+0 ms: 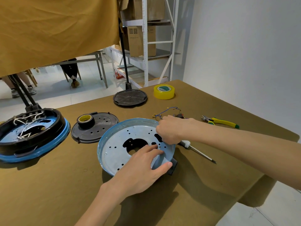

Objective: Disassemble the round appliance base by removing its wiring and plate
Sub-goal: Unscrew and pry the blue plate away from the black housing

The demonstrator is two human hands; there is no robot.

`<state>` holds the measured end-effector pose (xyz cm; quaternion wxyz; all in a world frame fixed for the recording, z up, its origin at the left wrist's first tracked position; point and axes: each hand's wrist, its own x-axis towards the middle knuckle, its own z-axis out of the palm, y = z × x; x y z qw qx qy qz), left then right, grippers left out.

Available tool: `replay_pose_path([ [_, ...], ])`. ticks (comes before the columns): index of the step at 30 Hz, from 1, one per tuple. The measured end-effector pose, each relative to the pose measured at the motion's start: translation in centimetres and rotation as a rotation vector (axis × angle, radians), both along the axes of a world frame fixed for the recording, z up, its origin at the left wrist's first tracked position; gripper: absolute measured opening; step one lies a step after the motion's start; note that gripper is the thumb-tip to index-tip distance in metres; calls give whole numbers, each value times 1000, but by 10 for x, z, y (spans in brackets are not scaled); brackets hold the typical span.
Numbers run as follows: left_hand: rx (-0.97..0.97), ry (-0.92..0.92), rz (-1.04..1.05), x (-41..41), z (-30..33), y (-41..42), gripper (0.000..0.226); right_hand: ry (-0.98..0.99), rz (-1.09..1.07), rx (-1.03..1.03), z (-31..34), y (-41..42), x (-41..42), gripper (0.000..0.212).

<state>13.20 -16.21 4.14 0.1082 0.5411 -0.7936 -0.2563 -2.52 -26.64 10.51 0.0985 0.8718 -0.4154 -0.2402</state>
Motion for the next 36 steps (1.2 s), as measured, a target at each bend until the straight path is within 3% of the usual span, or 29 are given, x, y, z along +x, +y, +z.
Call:
replay_pose_path([
  [4, -36, 9, -10, 2, 0, 2, 77, -8, -12, 104, 7, 3, 3, 29],
  [8, -225, 113, 111, 10, 3, -4, 53, 10, -57, 97, 8, 5, 3, 19],
  [11, -355, -103, 162, 26, 2, -14, 41, 7, -51, 60, 5, 5, 1, 27],
  [13, -262, -167, 133, 34, -1, -19, 47, 3, -54, 86, 6, 4, 0, 31],
  [16, -135, -152, 125, 39, -6, -21, 56, -64, -85, 186, 11, 0, 3, 5],
  [21, -145, -161, 183, 37, -10, -24, 63, -7, -91, 74, 7, 0, 3, 29],
  [26, -91, -184, 189, 37, -11, -25, 69, -8, -90, 144, 12, 1, 6, 20],
  [28, -92, -189, 189, 38, -12, -25, 70, -27, -120, 197, 17, 1, 6, 5],
  [32, -98, -194, 186, 38, -13, -26, 70, -27, -116, 76, 13, 2, 0, 33],
  [36, -90, -203, 184, 37, -12, -26, 71, -5, -87, 120, 10, -2, 5, 17],
])
